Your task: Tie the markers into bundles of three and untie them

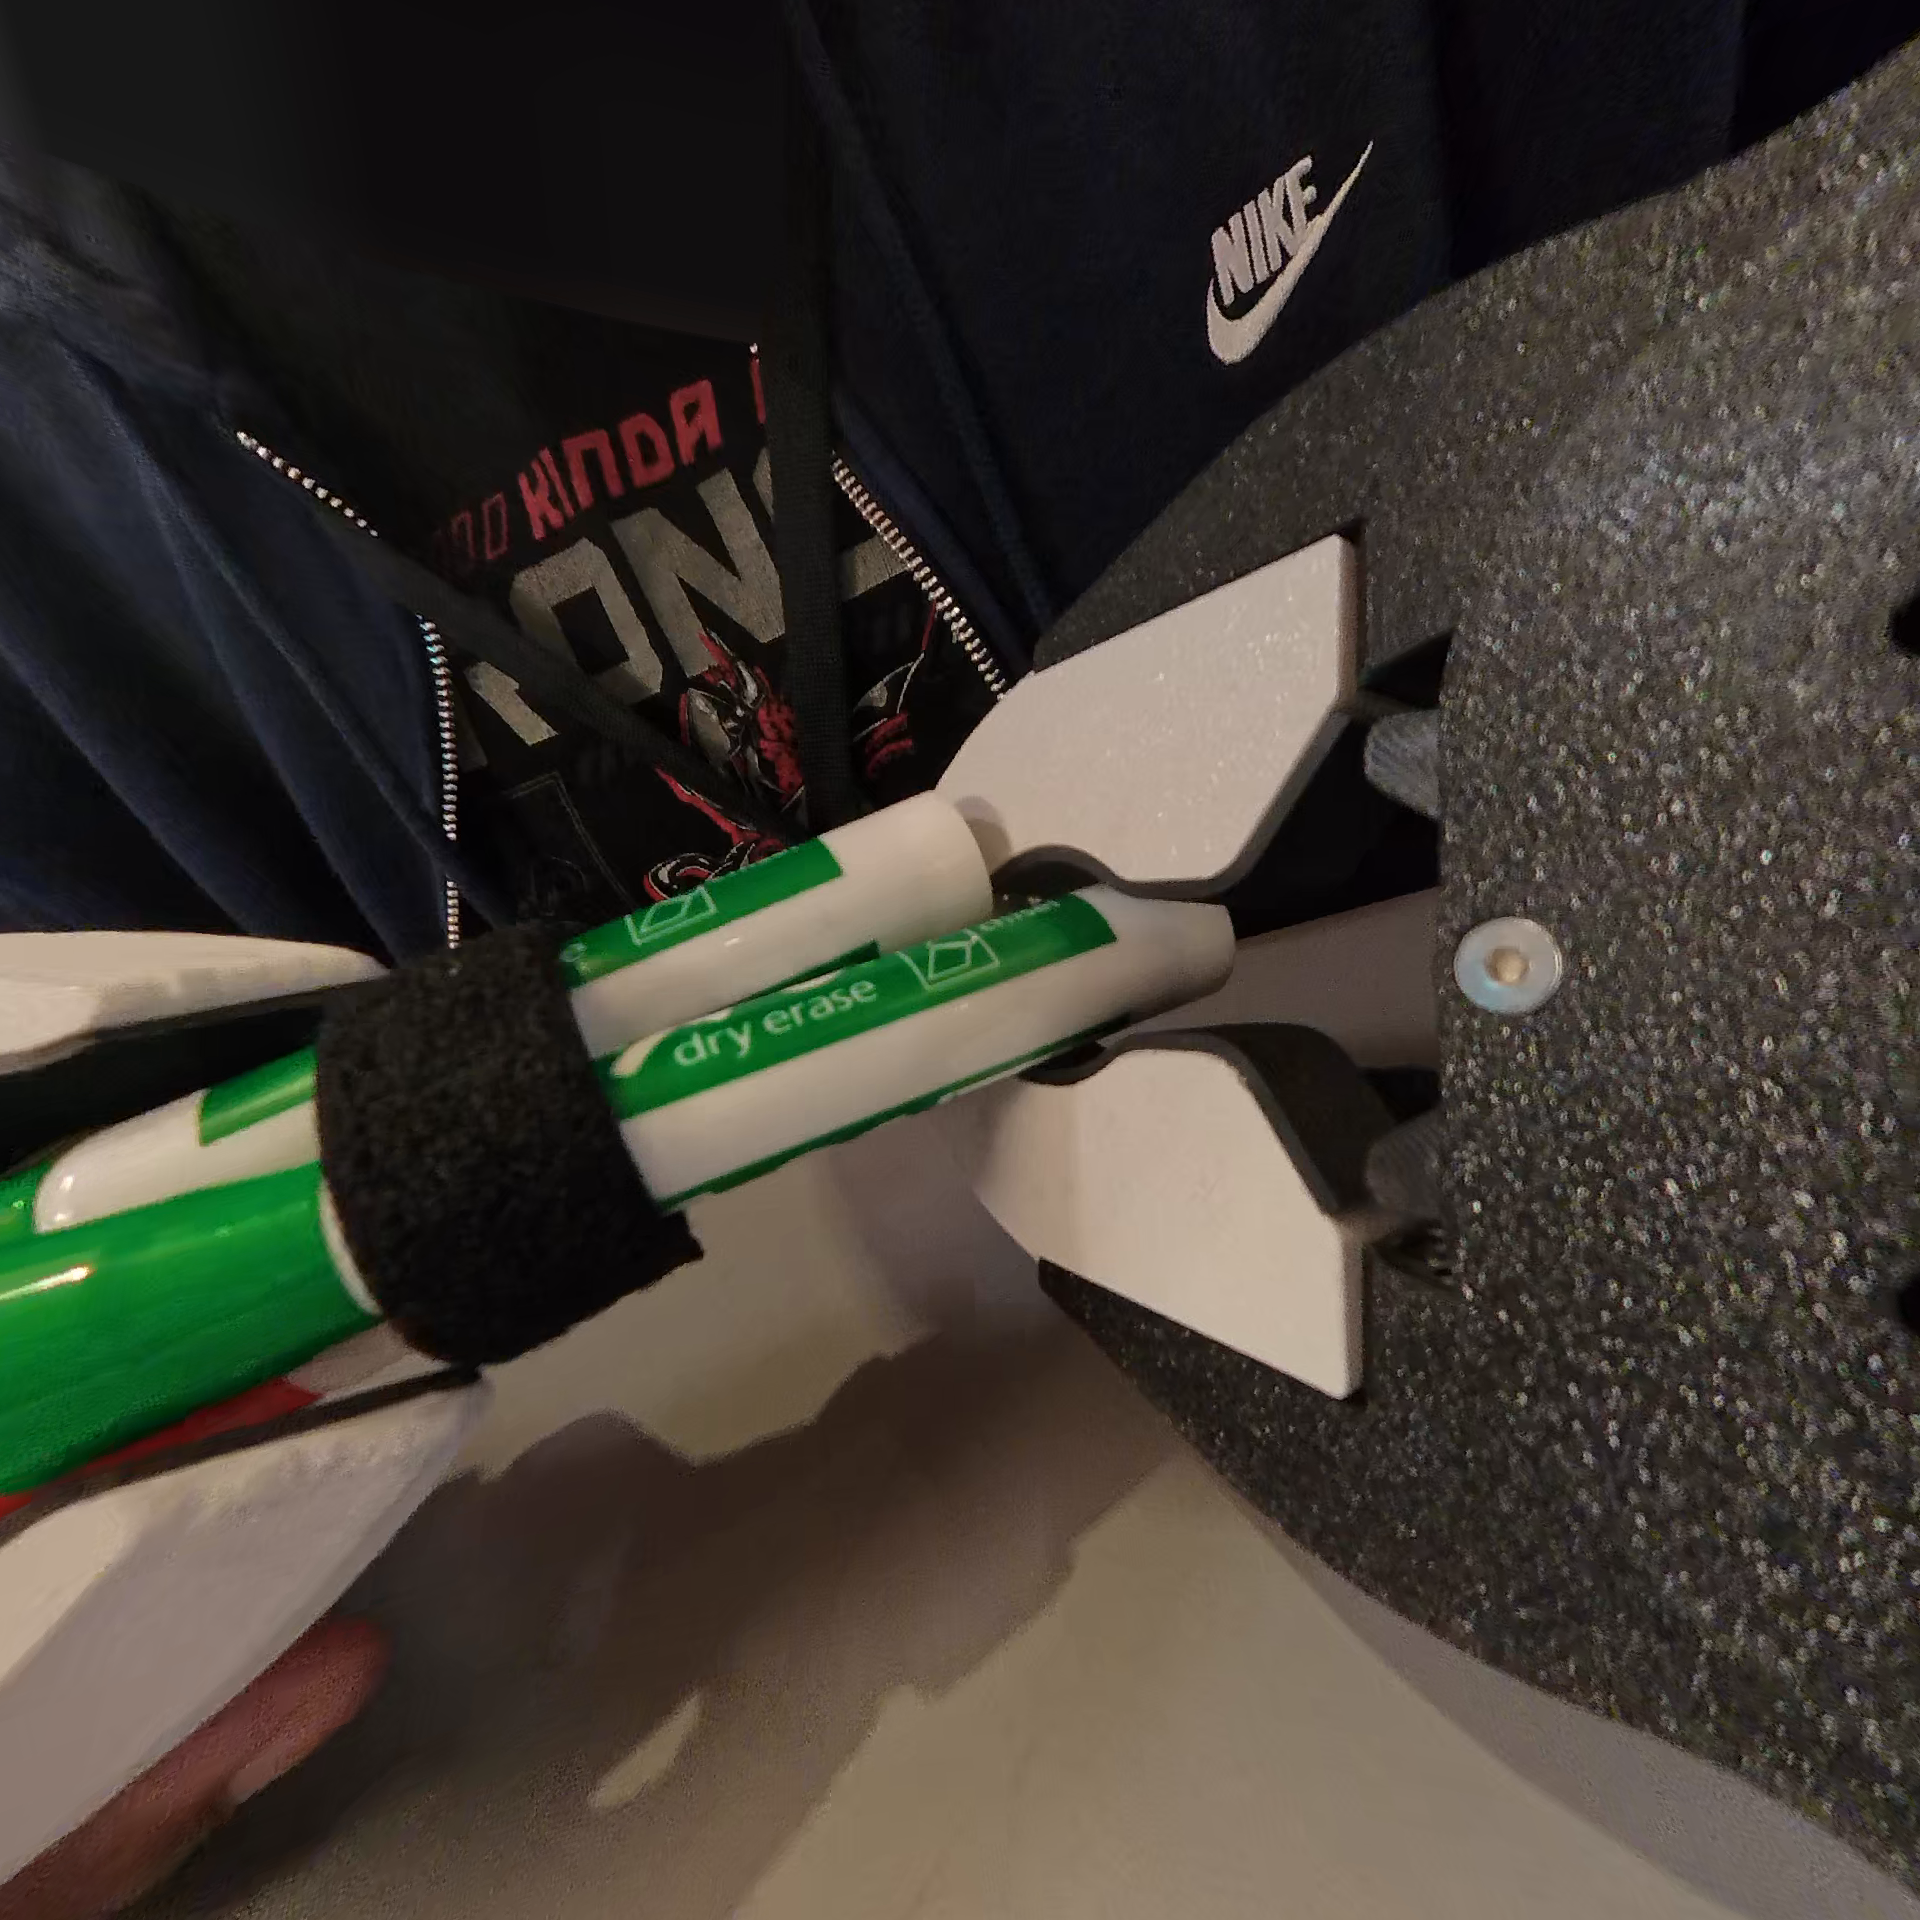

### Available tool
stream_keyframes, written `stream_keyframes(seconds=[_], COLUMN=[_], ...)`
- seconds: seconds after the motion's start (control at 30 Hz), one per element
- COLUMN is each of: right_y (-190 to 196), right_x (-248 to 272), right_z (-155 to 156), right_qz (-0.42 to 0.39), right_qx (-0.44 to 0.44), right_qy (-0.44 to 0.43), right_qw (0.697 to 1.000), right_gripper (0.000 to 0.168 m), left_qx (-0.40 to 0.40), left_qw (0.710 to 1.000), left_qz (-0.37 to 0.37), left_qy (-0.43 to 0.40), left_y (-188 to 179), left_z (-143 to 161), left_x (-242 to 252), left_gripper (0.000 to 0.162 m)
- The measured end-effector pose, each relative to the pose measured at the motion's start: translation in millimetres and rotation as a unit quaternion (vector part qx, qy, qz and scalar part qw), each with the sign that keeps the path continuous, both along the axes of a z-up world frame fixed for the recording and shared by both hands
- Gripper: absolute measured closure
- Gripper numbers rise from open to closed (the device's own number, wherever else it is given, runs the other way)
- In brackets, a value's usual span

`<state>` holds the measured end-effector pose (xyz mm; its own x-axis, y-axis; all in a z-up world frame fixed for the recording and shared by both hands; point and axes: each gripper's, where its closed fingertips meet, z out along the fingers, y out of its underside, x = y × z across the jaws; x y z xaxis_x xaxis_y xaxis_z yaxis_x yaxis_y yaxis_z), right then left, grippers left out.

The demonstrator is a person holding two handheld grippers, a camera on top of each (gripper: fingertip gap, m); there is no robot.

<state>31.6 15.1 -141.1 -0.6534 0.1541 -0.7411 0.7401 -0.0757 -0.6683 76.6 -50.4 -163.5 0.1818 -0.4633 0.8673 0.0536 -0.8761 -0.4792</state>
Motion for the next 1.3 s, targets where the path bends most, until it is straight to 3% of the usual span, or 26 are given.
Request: stream_keyframes(seconds=[0.6,0.93,1.3], right_y=[-2.5,-1.9,-1.7], right_x=[3.7,4.2,1.8], right_z=[-6.0,-6.5,-15.9], right_qz=[0.011,0.014,0.002], right_qx=[0.009,0.002,0.053], right_qy=[-0.025,-0.042,-0.046], right_qw=[1.000,0.999,0.998], right_gripper=[0.143,0.146,0.148], left_qx=[-0.015,0.005,-0.033], left_qw=[1.000,1.000,0.997], left_qz=[-0.005,-0.009,0.063], left_qy=[0.013,0.002,0.031], left_y=[0.2,-1.3,20.5], left_z=[-5.9,-0.1,-11.2], left_x=[-2.6,-4.0,-13.5], left_gripper=[0.140,0.120,0.108])
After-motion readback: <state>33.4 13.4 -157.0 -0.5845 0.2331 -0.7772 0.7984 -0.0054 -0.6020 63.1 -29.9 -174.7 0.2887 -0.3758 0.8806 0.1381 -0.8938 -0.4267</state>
